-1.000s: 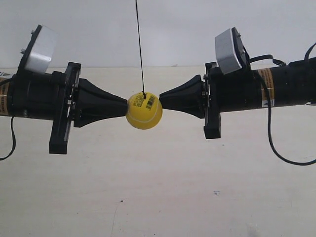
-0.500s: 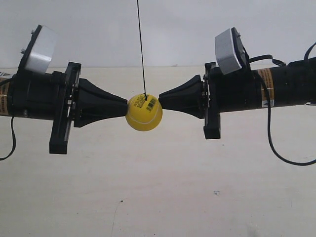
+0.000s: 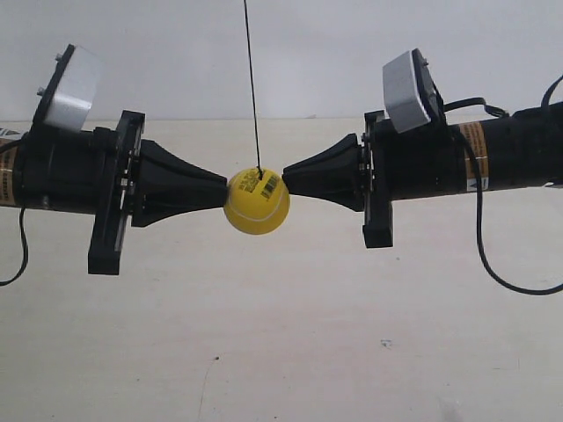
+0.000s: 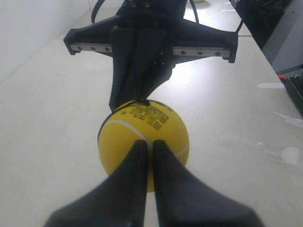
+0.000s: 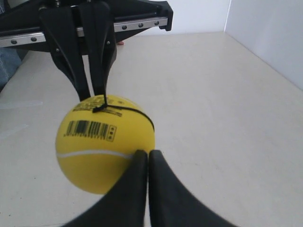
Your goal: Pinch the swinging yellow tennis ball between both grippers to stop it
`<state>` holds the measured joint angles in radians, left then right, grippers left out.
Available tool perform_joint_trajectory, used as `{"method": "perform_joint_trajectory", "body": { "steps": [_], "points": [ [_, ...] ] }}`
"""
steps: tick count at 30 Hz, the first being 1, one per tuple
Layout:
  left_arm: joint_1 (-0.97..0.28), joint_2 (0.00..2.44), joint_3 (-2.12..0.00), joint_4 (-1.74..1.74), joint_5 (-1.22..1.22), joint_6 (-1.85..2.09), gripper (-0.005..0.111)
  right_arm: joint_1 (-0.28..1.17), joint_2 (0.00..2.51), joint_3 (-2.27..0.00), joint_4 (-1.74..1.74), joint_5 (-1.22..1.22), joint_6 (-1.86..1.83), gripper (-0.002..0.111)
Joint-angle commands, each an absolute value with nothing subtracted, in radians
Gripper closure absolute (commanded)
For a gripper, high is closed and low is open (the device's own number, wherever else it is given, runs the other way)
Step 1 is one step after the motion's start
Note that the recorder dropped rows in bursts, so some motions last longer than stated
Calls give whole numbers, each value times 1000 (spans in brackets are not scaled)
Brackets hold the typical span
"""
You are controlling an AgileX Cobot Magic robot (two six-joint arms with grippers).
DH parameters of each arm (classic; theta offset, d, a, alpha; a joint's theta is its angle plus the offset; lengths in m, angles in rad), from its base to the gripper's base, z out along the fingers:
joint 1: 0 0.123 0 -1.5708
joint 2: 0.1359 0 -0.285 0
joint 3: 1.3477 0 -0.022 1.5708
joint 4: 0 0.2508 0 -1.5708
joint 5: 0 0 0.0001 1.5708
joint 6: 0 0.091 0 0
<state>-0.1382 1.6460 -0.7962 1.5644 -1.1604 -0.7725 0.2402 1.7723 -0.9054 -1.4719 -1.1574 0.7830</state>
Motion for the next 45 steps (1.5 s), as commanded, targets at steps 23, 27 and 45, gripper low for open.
{"method": "perform_joint_trajectory", "body": {
  "steps": [23, 27, 45],
  "points": [
    [-109, 1617, -803, 1606, -1135, -815, 102, 186, 1767, -910, -1495, -1168, 779, 108],
    [-109, 1617, -803, 1610, -1132, -815, 102, 137, 1767, -910, -1506, -1221, 781, 108],
    [-109, 1617, -803, 1618, -1122, -822, 102, 139, 1767, -910, -1536, -1221, 814, 108]
  ]
}}
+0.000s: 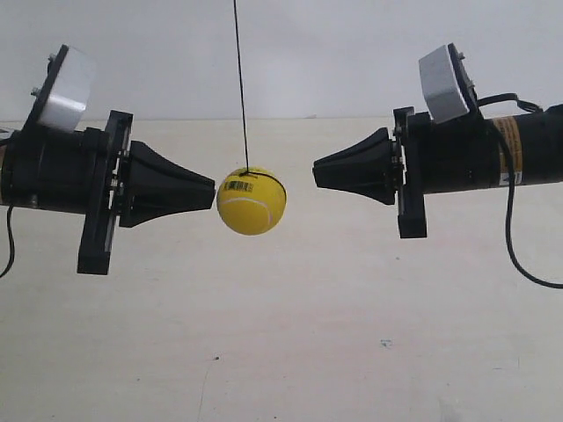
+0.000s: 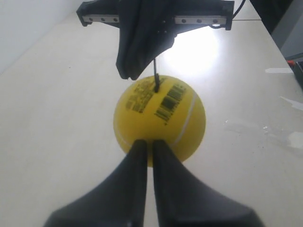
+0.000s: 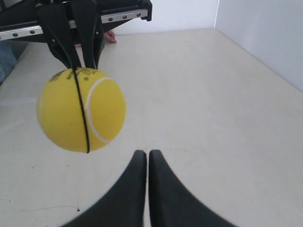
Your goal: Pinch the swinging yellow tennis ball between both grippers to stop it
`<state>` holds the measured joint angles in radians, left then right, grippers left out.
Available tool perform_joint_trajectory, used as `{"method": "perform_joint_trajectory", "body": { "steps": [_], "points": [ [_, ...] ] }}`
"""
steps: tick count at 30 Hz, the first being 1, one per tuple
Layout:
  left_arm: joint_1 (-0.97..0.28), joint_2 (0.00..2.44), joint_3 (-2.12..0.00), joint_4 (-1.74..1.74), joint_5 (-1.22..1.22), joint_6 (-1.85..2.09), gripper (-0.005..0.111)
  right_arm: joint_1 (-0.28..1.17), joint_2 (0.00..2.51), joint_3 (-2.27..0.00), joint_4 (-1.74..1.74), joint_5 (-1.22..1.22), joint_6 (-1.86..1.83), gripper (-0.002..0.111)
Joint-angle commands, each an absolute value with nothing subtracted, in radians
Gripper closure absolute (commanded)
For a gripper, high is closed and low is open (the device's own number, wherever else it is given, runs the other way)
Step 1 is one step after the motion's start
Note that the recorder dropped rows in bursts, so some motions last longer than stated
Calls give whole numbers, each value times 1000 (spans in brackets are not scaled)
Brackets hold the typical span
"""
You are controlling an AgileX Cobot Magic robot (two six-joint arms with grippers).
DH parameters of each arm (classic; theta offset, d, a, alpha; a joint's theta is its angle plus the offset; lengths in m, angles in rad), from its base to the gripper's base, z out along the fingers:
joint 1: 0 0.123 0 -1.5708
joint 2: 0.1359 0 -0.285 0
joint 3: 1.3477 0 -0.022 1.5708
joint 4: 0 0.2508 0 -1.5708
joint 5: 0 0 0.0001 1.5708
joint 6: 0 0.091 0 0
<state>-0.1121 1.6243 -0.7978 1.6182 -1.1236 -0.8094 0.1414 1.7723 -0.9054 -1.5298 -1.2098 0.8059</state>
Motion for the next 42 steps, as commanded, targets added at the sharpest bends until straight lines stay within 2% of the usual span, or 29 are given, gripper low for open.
{"method": "perform_joint_trajectory", "body": {
  "steps": [1, 14, 20, 23, 30, 36, 42],
  "points": [
    [-109, 1617, -803, 1618, -1122, -822, 102, 139, 1767, -910, -1536, -1221, 818, 108],
    [-109, 1617, -803, 1618, -1112, -822, 102, 139, 1767, -910, -1528, -1221, 820, 108],
    [-109, 1599, -803, 1579, -938, -838, 102, 139, 1760, -910, -1438, -1211, 803, 108],
    [-109, 1562, -803, 1559, -874, -838, 102, 139, 1737, -910, -1420, -1114, 806, 108],
    [-109, 1402, -803, 1467, -790, -848, 102, 139, 1596, -910, -1420, -960, 832, 108],
    [-109, 1182, -803, 1445, -696, -898, 102, 139, 1409, -910, -1420, -729, 922, 108],
    [-109, 956, -803, 1189, -504, -841, 102, 139, 1206, -910, -1287, -562, 928, 108]
  ]
}}
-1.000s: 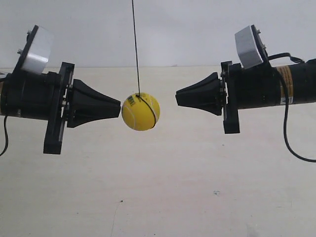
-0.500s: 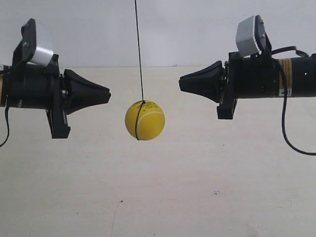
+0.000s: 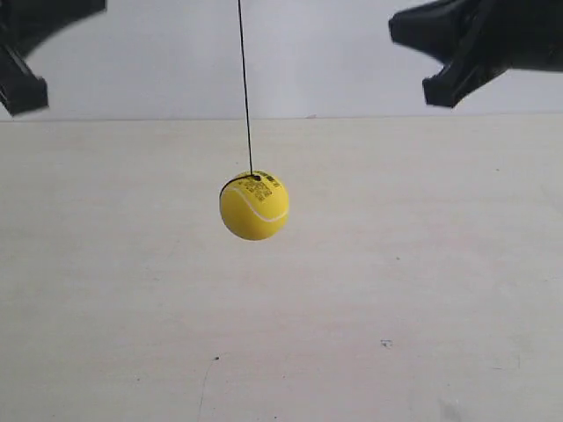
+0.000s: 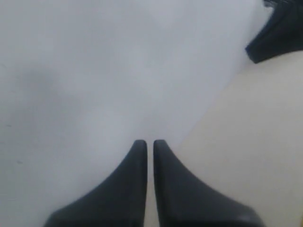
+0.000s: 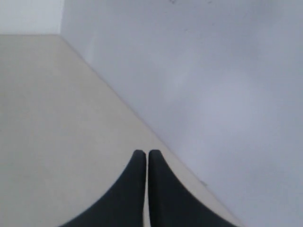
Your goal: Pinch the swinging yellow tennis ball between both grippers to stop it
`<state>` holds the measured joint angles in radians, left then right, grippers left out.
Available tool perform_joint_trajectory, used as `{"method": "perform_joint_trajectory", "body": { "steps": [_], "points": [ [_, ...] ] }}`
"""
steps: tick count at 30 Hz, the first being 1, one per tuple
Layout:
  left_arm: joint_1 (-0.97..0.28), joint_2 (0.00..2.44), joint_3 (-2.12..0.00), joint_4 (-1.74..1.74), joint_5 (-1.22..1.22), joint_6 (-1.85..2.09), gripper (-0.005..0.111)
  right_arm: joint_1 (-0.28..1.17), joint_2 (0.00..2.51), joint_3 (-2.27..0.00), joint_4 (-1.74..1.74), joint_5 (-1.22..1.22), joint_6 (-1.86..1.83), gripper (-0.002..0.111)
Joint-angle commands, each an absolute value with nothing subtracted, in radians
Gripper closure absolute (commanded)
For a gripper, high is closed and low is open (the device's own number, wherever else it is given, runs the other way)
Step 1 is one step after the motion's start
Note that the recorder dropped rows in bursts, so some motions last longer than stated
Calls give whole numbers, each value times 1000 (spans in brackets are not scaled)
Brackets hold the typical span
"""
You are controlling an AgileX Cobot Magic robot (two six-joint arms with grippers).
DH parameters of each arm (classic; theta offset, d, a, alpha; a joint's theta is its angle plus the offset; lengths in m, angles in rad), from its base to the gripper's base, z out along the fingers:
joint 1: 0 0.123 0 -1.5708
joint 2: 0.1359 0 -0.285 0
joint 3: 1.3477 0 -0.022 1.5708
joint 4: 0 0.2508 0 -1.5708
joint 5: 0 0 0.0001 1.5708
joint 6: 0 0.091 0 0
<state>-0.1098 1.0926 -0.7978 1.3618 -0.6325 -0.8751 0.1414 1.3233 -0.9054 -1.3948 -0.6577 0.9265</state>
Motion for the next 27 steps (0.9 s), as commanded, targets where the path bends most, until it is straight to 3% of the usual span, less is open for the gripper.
{"method": "perform_joint_trajectory", "body": {
  "steps": [1, 16, 23, 27],
  "points": [
    [-109, 913, -803, 1145, -465, -829, 102, 139, 1170, -910, -1260, -540, 925, 108],
    [-109, 285, -773, 1105, -48, -850, 102, 139, 660, -908, -1250, -222, 992, 108],
    [-109, 2, -698, 1105, -22, -883, 102, 139, 355, -796, -1270, -150, 1018, 108],
    [-109, 0, -668, 1105, 0, -916, 102, 139, 169, -706, -1270, -90, 1018, 108]
  ]
}}
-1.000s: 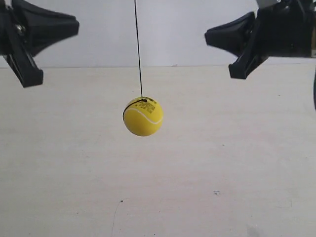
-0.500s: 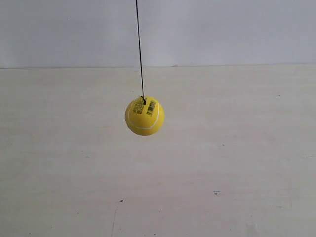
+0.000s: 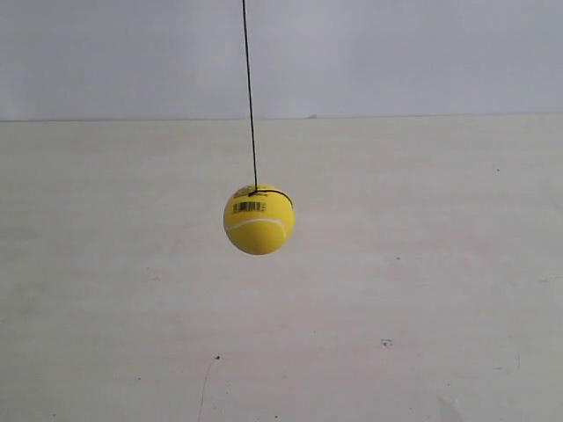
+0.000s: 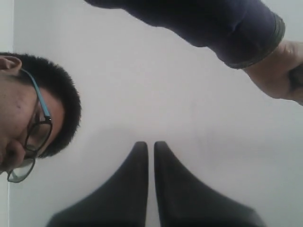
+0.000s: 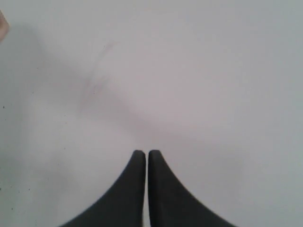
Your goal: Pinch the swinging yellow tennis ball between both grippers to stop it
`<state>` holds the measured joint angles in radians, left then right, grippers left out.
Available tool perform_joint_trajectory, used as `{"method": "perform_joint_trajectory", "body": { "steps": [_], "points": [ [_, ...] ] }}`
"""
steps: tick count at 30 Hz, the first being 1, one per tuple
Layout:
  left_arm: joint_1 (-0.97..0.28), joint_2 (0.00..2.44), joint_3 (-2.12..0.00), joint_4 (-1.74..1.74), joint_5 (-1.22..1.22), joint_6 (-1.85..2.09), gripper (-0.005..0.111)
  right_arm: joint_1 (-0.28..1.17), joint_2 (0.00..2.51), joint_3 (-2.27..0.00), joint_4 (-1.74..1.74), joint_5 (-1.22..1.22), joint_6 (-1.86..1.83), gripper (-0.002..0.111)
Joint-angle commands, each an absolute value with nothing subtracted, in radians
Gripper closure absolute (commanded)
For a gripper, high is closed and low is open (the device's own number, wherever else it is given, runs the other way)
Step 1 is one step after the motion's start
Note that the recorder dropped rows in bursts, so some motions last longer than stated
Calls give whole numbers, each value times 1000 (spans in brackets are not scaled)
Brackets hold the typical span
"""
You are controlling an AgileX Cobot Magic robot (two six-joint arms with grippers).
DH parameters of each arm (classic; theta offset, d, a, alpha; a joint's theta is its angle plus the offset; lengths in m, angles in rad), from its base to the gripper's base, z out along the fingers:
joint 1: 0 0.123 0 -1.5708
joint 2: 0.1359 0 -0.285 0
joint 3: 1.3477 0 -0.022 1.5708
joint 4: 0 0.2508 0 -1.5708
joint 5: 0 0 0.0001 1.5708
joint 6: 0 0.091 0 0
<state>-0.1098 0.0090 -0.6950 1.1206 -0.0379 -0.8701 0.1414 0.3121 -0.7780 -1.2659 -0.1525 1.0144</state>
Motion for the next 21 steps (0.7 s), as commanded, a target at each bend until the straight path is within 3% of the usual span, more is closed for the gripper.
{"method": "perform_joint_trajectory", "body": {
  "steps": [1, 4, 10, 21],
  "points": [
    [-109, 0, -658, 1105, 0, -945, 102, 139, 118, -682, -1270, -68, 1022, 108],
    [-109, 0, -626, 1103, 0, -972, 102, 139, 0, -620, -1266, 6, 1022, 108],
    [-109, 0, -559, 1103, 0, -1018, 102, 136, 0, -598, -1146, 161, 1023, 108],
    [-109, 0, -537, 1103, 0, -1018, 102, 138, 0, -598, -1105, 180, 1023, 108]
  ]
}}
